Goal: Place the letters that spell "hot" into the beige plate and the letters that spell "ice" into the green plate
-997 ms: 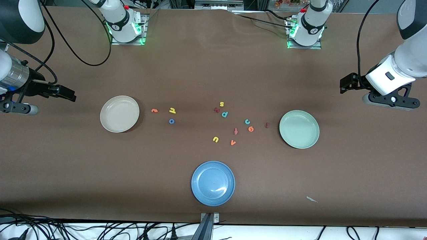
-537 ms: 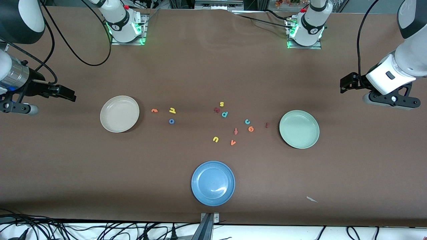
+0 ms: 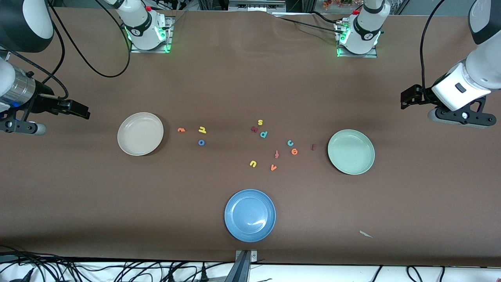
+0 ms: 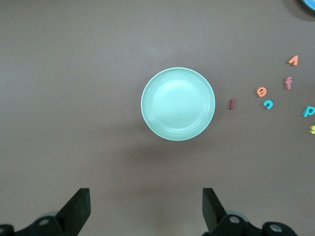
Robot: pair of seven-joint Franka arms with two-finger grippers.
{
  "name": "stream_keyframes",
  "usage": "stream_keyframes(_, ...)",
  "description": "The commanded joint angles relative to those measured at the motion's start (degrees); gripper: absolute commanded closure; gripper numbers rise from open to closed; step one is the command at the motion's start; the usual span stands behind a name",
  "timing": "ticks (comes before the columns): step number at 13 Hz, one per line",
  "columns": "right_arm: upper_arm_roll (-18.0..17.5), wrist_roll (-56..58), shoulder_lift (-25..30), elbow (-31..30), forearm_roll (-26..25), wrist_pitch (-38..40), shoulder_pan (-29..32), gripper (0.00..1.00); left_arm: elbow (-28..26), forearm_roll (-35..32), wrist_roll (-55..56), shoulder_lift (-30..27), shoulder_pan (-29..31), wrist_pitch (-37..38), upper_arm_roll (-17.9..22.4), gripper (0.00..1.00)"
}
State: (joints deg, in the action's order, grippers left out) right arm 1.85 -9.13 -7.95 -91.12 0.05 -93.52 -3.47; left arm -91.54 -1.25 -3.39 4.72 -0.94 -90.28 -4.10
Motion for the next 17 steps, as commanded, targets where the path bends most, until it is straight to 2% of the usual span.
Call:
stream_keyframes(1,-0.18,-0.01,0.13,-0.11,0.04,0.53,-0.13,0.0,0.49,-0.42,0.58,-0.33,-0.46,1.16,-0.21,0.0)
stream_keyframes(11,-0.27,-0.37,0.22,-1.61,-0.67,0.36,-0.48,0.0,0.58,-0.42,2.77,0.82,-0.64,0.45,-1.53,0.0)
stream_keyframes(17,-0.62,-0.72,0.22,-2.22,-2.78,-2.8,-2.06,0.0,0.49,-0.42,2.77,1.08,-0.82,-0.43,-2.23,0.0)
